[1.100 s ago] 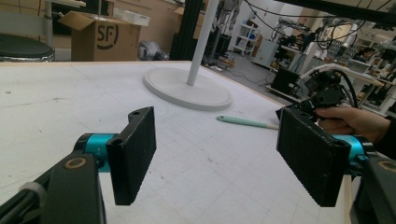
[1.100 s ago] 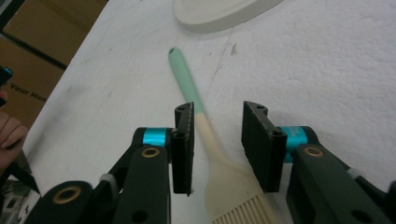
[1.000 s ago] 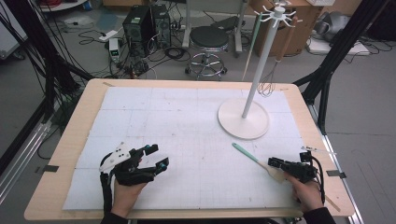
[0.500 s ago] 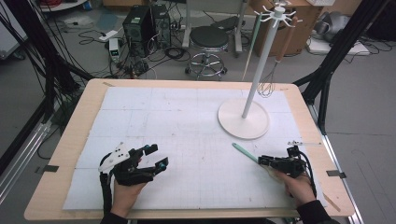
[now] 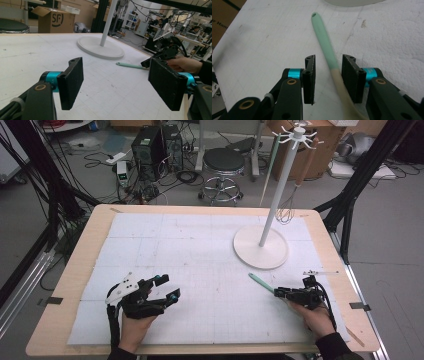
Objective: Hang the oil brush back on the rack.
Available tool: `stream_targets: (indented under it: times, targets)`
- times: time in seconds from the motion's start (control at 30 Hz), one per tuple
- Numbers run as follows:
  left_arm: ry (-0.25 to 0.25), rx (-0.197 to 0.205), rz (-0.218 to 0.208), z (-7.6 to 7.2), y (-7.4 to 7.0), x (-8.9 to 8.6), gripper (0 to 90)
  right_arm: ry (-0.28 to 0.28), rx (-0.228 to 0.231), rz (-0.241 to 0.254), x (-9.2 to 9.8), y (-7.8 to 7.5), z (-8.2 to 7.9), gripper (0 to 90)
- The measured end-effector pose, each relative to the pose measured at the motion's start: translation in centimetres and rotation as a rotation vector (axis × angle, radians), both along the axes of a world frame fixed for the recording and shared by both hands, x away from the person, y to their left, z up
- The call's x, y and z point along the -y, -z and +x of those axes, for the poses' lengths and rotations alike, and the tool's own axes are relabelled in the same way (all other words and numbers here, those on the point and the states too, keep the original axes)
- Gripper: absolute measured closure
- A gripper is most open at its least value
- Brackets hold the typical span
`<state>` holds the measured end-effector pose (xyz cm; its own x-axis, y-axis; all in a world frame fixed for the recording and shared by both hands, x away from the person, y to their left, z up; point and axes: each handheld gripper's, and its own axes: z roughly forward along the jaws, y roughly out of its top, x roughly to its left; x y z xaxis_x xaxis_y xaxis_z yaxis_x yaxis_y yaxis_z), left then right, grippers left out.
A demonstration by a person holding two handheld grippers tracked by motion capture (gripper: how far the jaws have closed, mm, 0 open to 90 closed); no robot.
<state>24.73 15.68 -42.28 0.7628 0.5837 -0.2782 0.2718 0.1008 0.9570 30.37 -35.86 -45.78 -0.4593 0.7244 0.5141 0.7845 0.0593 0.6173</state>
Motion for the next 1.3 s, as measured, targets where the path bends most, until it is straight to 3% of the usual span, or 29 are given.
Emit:
stream_targets:
  times: [0.3,0.7,1.13,1.23,1.3]
  targets:
    - [0.002,-0.002,-0.002,0.0,0.0,0.1,29.0,-0.002,0.037,-0.073,-0.5,-0.1,-0.1,69.0]
    - [0.014,0.000,0.005,0.1,0.0,0.5,29.0,0.003,0.041,-0.120,-0.8,-0.2,-0.1,77.0]
    - [0.018,0.001,0.004,0.1,0.0,0.7,29.1,0.001,0.087,-0.190,-1.5,-0.3,-0.5,78.7]
    - [0.014,0.000,0.001,0.1,0.0,0.6,29.0,0.004,0.115,-0.230,-1.8,-0.5,-0.7,79.9]
    - [0.014,-0.001,0.003,0.1,0.0,0.6,29.0,0.003,0.100,-0.230,-1.9,-0.6,-0.6,80.4]
